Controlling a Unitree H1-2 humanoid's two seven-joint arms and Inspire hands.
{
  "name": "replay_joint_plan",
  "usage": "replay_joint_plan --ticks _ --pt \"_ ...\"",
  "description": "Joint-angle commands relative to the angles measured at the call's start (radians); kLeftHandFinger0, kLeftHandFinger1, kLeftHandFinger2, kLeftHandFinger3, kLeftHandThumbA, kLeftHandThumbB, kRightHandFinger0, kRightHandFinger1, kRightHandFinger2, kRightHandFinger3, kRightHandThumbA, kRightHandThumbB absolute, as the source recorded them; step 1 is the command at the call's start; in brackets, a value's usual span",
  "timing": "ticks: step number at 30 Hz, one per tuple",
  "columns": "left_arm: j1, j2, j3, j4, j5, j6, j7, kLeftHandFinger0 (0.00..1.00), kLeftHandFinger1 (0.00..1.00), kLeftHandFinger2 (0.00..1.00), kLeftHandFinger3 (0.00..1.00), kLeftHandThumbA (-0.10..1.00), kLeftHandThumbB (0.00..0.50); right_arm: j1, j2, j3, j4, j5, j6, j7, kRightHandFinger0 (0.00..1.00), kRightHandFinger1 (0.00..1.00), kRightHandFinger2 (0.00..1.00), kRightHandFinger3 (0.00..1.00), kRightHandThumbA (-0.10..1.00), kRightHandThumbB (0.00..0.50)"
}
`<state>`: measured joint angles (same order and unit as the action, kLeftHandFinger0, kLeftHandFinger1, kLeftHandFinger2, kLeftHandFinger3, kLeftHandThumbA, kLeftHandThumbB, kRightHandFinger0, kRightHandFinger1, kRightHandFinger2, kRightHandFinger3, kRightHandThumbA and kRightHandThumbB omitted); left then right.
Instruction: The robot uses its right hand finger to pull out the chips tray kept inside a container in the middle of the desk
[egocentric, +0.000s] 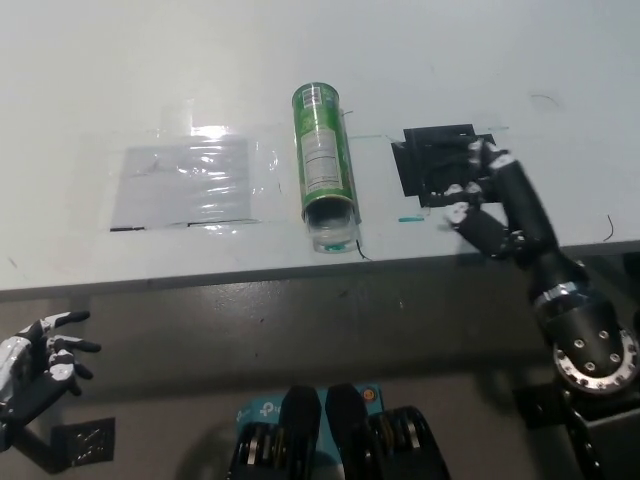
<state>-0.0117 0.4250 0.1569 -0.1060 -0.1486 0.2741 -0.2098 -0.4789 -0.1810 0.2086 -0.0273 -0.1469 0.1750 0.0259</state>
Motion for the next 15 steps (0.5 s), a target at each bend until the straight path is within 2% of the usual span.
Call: replay_joint_plan --ticks 1,2,3,4,8,10,13,15 --pt "-0.003 0.016 0.012 -0.034 -0.012 0.007 -0.009 0.36 0.40 0.52 0.73 -0.10 0.134 -0.062 -0.013 0.039 -0.003 -0.053 -0.029 0.058 0.00 0.00 0.61 0.75 -0.10 0.185" --pt "-0.003 0.016 0.012 -0.032 -0.014 0.003 -0.011 0.36 0.40 0.51 0.73 -0.10 0.140 -0.065 -0.011 0.045 0.001 -0.058 -0.031 0.059 0.02 0.06 0.61 0.75 -0.10 0.186" --pt "-0.002 0.016 0.013 -0.034 -0.020 0.001 -0.016 0.36 0.40 0.51 0.73 -0.10 0.140 -0.068 -0.003 0.054 0.016 -0.064 -0.051 0.054 0.00 0.03 0.62 0.73 -0.10 0.194" --pt "-0.002 0.016 0.012 -0.032 -0.017 -0.001 -0.017 0.36 0.40 0.51 0.72 -0.10 0.135 -0.073 0.003 0.061 0.025 -0.067 -0.054 0.055 0.05 0.10 0.61 0.72 -0.10 0.190" --pt "0.000 0.016 0.011 -0.041 -0.012 0.006 -0.016 0.36 0.41 0.52 0.72 -0.10 0.136 -0.097 0.026 0.078 0.071 -0.073 -0.069 0.055 0.01 0.05 0.64 0.72 -0.10 0.188" --pt "-0.002 0.016 0.011 -0.037 -0.008 0.009 -0.015 0.35 0.40 0.52 0.72 -0.10 0.144 -0.111 0.036 0.088 0.094 -0.079 -0.072 0.057 0.05 0.09 0.63 0.71 -0.10 0.187" --pt "-0.005 0.018 0.010 -0.031 -0.010 -0.002 -0.022 0.35 0.39 0.50 0.71 -0.10 0.146 -0.131 0.047 0.112 0.144 -0.104 -0.107 0.059 0.00 0.04 0.59 0.69 -0.10 0.190" --pt "-0.003 0.018 0.010 -0.038 -0.007 0.003 -0.021 0.35 0.40 0.50 0.70 -0.10 0.132 -0.145 0.044 0.135 0.182 -0.139 -0.137 0.056 0.02 0.07 0.58 0.70 -0.10 0.196"
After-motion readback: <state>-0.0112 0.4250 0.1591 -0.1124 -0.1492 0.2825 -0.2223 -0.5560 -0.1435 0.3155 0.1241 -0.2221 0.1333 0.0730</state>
